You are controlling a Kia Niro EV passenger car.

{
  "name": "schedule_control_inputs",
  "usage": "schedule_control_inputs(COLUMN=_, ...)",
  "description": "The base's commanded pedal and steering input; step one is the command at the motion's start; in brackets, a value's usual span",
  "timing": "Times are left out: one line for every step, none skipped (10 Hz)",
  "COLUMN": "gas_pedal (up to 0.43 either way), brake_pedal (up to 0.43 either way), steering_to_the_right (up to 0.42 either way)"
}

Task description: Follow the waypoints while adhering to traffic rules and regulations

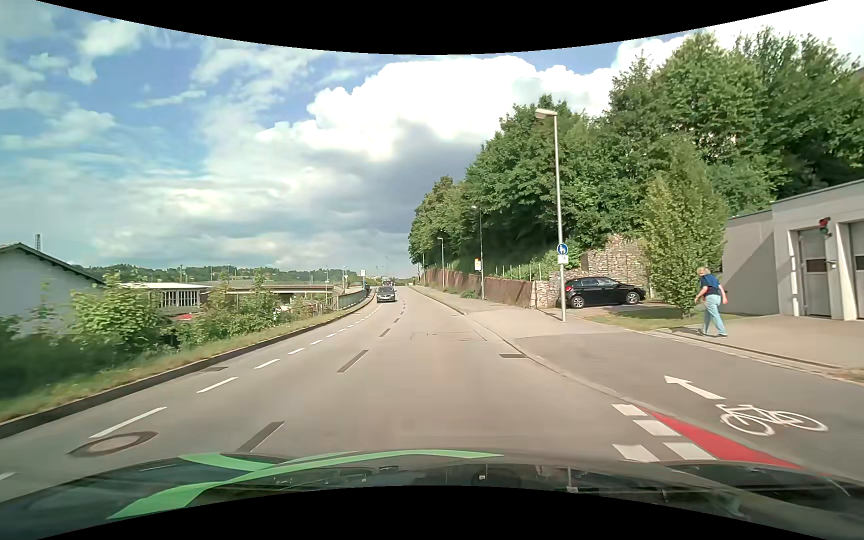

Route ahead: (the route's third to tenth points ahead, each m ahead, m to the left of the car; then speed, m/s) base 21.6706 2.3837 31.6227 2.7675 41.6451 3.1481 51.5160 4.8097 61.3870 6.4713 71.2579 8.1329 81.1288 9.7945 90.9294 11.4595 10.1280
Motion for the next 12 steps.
schedule_control_inputs(gas_pedal=0.118, brake_pedal=0.0, steering_to_the_right=-0.014)
schedule_control_inputs(gas_pedal=0.118, brake_pedal=0.0, steering_to_the_right=-0.014)
schedule_control_inputs(gas_pedal=0.118, brake_pedal=0.0, steering_to_the_right=-0.014)
schedule_control_inputs(gas_pedal=0.118, brake_pedal=0.0, steering_to_the_right=-0.014)
schedule_control_inputs(gas_pedal=0.11, brake_pedal=0.0, steering_to_the_right=-0.016)
schedule_control_inputs(gas_pedal=0.11, brake_pedal=0.0, steering_to_the_right=-0.019)
schedule_control_inputs(gas_pedal=0.11, brake_pedal=0.0, steering_to_the_right=-0.021)
schedule_control_inputs(gas_pedal=0.11, brake_pedal=0.0, steering_to_the_right=-0.021)
schedule_control_inputs(gas_pedal=0.11, brake_pedal=0.0, steering_to_the_right=-0.021)
schedule_control_inputs(gas_pedal=0.11, brake_pedal=0.0, steering_to_the_right=-0.022)
schedule_control_inputs(gas_pedal=0.11, brake_pedal=0.0, steering_to_the_right=-0.022)
schedule_control_inputs(gas_pedal=0.11, brake_pedal=0.0, steering_to_the_right=-0.024)
